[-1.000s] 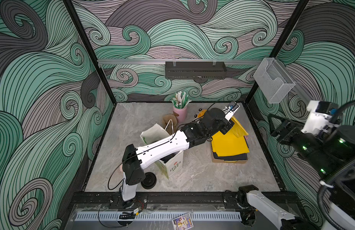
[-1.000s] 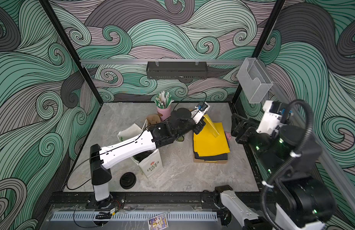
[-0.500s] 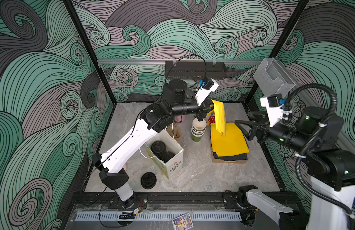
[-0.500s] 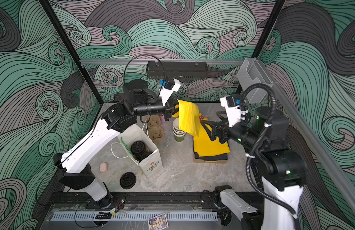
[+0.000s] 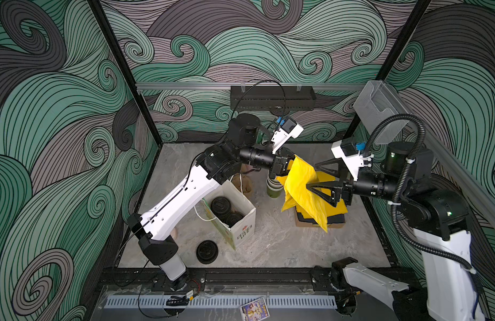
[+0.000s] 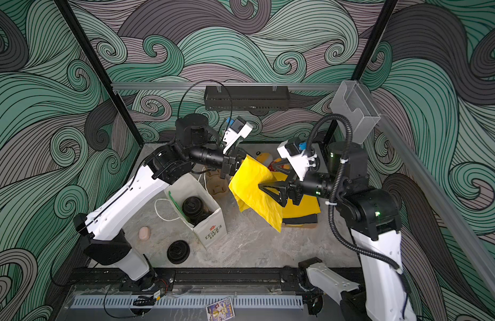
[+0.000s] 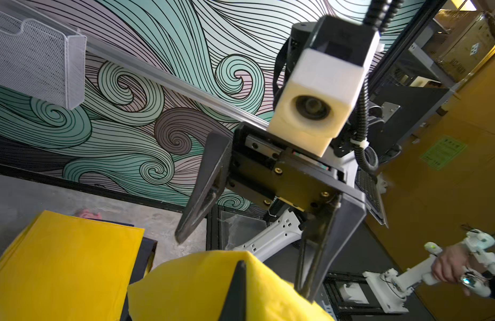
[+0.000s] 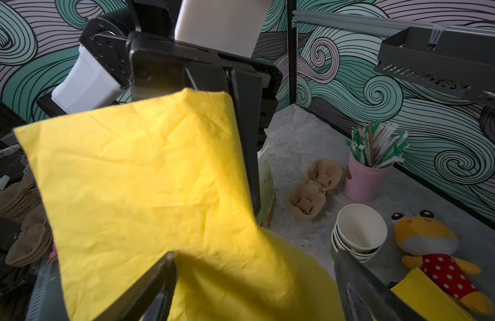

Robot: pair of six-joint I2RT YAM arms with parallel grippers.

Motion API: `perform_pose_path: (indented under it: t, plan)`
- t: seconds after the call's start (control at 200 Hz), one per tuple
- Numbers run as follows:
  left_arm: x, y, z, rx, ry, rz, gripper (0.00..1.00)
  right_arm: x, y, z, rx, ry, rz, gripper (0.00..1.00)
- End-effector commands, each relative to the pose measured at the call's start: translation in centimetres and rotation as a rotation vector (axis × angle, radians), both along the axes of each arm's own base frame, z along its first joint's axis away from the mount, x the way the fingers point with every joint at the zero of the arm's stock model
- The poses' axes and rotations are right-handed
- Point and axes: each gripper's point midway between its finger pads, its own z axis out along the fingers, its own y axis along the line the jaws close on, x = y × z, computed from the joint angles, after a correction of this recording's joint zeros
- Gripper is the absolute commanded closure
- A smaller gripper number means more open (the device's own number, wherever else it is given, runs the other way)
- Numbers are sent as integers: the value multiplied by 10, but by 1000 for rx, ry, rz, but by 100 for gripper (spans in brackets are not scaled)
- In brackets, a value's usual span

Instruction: Pack the takeout coffee

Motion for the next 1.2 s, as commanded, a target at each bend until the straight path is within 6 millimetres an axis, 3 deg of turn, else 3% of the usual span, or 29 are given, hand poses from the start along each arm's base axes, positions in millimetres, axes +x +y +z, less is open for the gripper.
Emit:
perform_pose_path:
  t: [0.0,0.28,0.61,0.655,0.755,0.84,0.89,0.95,0.97,1.086,1.156,1.196]
  plan:
    - [-9,4,11,-30,39,-69,100,-11,5,-5,-12,-11,69,18]
    - [-14,4,11,-26,84,-121,100,-14,13,-13,-30,16,97,22]
    - [-8,6,11,-34,48,-82,96,-22,25,-12,7,69,155,75]
    - [-4,7,11,-35,20,-50,86,-24,26,-12,10,75,155,81]
    - [8,14,14,-40,-80,68,44,-26,25,-10,18,83,147,96]
    - [25,26,17,-36,-172,228,27,-25,22,-10,24,92,116,100]
    - [35,40,21,-27,-226,342,15,-22,20,-11,24,102,80,100]
    - [53,59,17,5,-272,514,11,-12,13,-13,8,101,-7,100]
    - [54,74,24,-1,-293,586,11,-8,11,-14,3,99,-41,100]
    - [86,149,14,63,-283,1027,10,11,1,-14,-26,102,-191,100]
    - [88,205,9,86,-227,1263,11,17,5,-14,-56,128,-230,100]
    - [81,223,8,92,-224,1310,12,19,11,-15,-80,137,-233,100]
